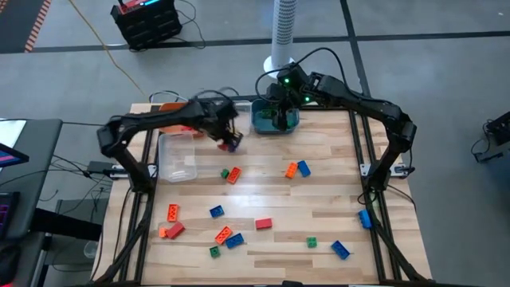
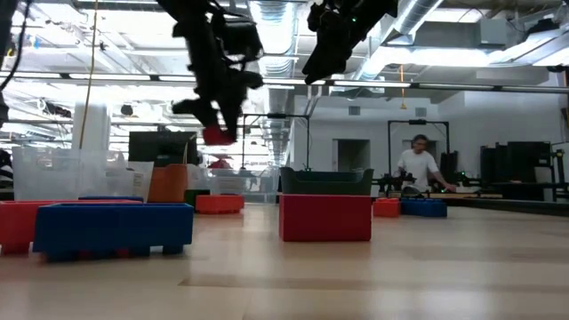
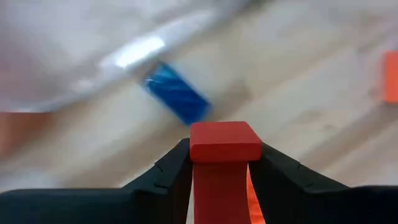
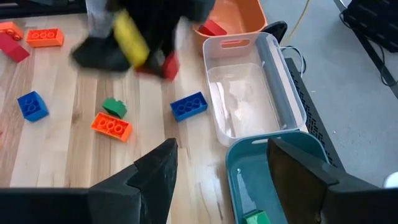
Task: Sort blocks
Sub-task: Put the red block into the orange bin, then put the orange game piece into the top transparent bin
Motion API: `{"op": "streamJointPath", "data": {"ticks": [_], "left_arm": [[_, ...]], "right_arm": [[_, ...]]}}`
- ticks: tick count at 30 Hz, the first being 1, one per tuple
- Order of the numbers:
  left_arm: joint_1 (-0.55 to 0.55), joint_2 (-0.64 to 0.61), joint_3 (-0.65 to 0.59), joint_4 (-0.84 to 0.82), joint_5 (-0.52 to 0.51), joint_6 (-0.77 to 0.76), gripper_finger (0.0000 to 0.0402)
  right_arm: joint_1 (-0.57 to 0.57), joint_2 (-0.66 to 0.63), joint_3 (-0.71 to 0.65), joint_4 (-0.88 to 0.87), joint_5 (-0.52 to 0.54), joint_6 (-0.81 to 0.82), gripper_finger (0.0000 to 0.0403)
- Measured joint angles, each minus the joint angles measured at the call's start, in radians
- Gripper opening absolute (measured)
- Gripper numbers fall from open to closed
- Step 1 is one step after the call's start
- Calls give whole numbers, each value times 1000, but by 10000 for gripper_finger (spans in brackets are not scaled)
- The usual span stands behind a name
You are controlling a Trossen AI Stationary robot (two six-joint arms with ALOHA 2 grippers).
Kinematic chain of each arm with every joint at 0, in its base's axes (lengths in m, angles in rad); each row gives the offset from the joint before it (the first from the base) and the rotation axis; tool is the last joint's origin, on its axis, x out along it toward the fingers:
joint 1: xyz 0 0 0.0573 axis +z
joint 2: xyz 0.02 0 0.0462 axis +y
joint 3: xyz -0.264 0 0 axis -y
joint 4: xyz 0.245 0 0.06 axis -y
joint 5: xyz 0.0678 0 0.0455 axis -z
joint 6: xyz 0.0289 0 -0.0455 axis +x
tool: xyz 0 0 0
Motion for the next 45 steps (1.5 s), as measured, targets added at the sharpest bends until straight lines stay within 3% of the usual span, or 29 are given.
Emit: {"op": "streamJointPath", "data": {"ticks": [8,16,20,30,38,42,45], "left_arm": [[225,-123,0,-125,-121,152,136],[450,-68,-50,-79,-137,296,136],[512,-41,-106,-2,-88,323,136],[537,16,-177,3,-57,361,150],[537,15,-109,-32,-56,404,215],[511,-20,-45,-87,16,467,223],[428,-91,-19,-138,42,510,220]], "right_arm": [[4,0,0,-3,0,7,254],[24,0,0,-4,-2,51,254],[32,0,0,-3,-1,78,254],[26,0,0,0,4,108,254],[15,0,0,12,5,108,254],[8,0,0,12,6,108,254],[-1,0,0,7,6,105,254]]}}
